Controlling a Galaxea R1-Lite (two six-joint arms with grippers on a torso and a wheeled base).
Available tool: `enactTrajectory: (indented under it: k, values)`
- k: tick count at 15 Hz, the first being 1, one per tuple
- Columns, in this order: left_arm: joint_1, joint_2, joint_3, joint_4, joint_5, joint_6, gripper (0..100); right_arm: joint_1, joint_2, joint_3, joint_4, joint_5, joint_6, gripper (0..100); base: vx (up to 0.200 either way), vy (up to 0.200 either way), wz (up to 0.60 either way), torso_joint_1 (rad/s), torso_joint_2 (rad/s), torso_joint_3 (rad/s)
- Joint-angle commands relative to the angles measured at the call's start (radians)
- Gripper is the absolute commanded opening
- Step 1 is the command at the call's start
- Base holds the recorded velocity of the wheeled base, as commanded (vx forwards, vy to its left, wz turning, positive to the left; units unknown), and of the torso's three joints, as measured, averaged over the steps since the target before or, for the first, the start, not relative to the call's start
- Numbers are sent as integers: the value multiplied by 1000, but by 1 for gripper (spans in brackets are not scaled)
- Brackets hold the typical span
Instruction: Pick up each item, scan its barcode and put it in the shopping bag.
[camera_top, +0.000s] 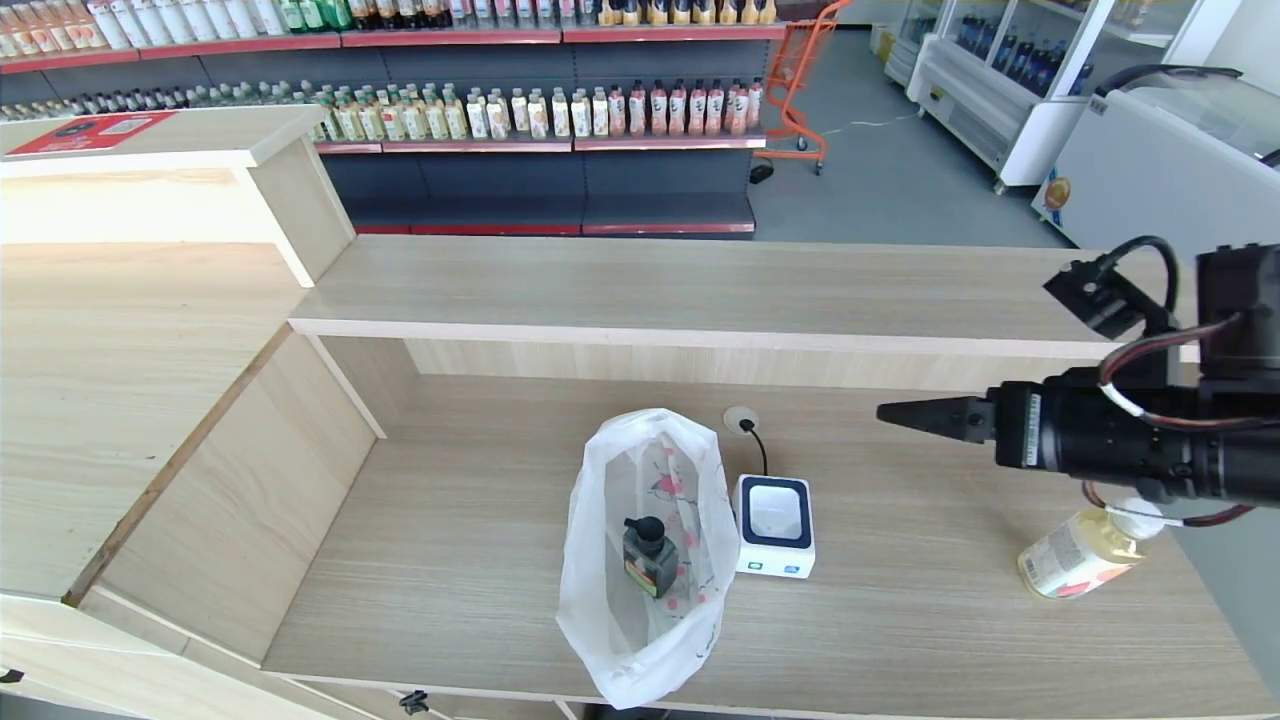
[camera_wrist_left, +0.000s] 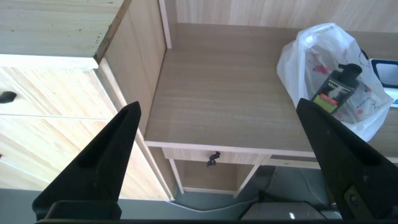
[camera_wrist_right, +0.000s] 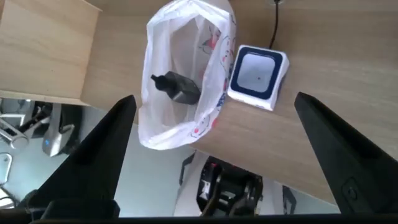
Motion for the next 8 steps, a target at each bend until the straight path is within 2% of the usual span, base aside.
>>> enactTrajectory:
  k: [1, 2, 3, 6, 8]
  values:
    - [0, 0, 0, 0, 0, 1, 100, -85, -309, 67, 210, -73, -55, 100, 0, 0, 0, 0, 0, 0]
    - [0, 0, 0, 0, 0, 1, 100, -86, -364, 65, 311, -104, -55, 100, 0, 0, 0, 0, 0, 0]
    - [0, 0, 0, 0, 0, -1, 100, -86, -392, 65, 354, -113, -55, 100, 0, 0, 0, 0, 0, 0]
    - [0, 0, 0, 0, 0, -7, 100, -86, -439, 68, 395, -161, -54, 100, 0, 0, 0, 0, 0, 0]
    - [0, 0, 0, 0, 0, -5, 100, -89, -441, 57, 395, -172, -54, 100, -200, -200, 0, 0, -2, 2]
